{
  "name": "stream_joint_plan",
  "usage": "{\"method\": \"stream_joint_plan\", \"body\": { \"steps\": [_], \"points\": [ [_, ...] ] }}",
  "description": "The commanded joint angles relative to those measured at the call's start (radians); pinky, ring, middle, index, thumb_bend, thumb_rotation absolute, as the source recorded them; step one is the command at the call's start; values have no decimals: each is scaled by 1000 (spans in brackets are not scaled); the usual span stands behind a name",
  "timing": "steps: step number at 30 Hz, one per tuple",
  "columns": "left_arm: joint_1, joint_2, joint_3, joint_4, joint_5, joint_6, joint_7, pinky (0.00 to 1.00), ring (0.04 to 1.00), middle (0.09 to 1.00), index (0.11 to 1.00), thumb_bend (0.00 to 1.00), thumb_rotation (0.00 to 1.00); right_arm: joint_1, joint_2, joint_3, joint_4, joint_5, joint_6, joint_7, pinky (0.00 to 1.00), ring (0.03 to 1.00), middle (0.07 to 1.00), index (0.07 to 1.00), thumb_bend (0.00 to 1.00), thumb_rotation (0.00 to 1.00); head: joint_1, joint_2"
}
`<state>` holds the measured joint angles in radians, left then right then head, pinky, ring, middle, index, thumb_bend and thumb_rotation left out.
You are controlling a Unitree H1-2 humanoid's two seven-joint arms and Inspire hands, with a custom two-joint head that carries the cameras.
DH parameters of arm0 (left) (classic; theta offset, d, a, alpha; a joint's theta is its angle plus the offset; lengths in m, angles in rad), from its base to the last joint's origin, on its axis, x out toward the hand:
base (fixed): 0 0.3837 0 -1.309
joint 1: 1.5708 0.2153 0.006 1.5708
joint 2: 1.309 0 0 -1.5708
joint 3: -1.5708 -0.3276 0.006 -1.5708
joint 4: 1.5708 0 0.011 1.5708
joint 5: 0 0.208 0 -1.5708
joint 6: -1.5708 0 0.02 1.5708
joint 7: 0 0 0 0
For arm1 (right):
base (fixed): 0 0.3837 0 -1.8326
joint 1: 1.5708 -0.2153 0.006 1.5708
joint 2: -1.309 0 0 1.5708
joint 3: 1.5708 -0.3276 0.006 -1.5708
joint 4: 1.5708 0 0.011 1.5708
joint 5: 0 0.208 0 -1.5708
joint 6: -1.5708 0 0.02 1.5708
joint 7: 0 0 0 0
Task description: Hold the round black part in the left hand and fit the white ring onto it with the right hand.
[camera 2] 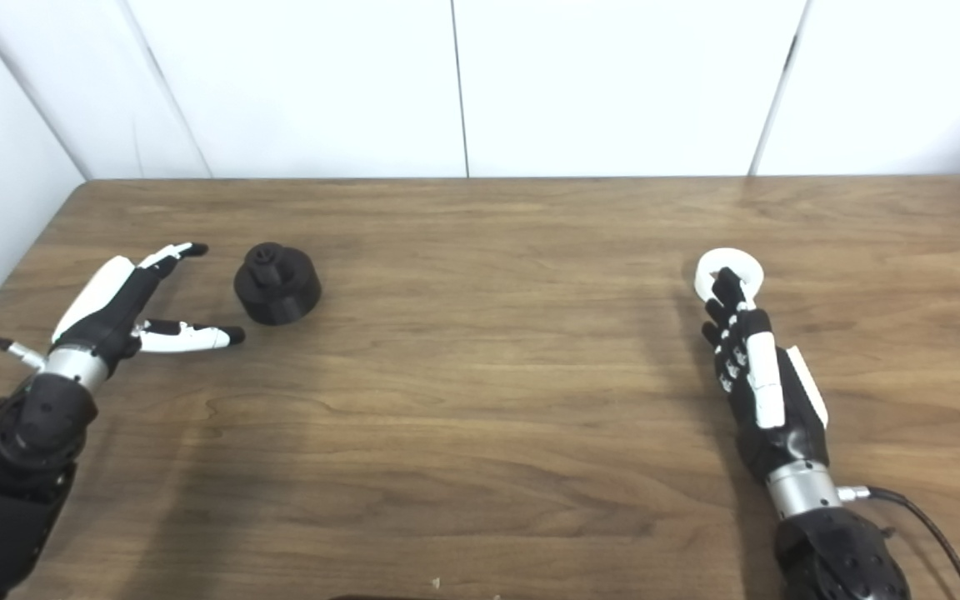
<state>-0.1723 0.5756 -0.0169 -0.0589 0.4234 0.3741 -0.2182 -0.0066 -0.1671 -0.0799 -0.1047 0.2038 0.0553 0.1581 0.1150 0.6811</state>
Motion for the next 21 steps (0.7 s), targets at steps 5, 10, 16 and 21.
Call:
{"method": "stream_joint_plan", "body": {
  "steps": [5, 10, 16, 21],
  "points": [
    [-107, 53, -33, 85, 25, -24, -22, 994, 1000, 976, 878, 951, 344, -8, -10, -10, -32, 0, -30, 2, 1000, 1000, 1000, 977, 634, 1000, 0, 0],
    [-141, 58, -48, 132, 33, -31, -23, 971, 1000, 978, 872, 951, 347, -5, -14, -10, -35, -3, -32, 4, 1000, 1000, 1000, 976, 632, 1000, 1, -3],
    [-158, 57, -51, 137, 28, -21, -32, 973, 1000, 983, 882, 940, 349, -2, -16, -9, -30, -2, -42, 4, 1000, 1000, 1000, 978, 634, 1000, 1, -7],
    [-173, 50, -54, 149, 28, -20, -30, 963, 1000, 983, 882, 959, 359, 1, -14, -8, -25, -6, -44, 1, 1000, 1000, 1000, 977, 648, 1000, 2, -9]
  ]
}}
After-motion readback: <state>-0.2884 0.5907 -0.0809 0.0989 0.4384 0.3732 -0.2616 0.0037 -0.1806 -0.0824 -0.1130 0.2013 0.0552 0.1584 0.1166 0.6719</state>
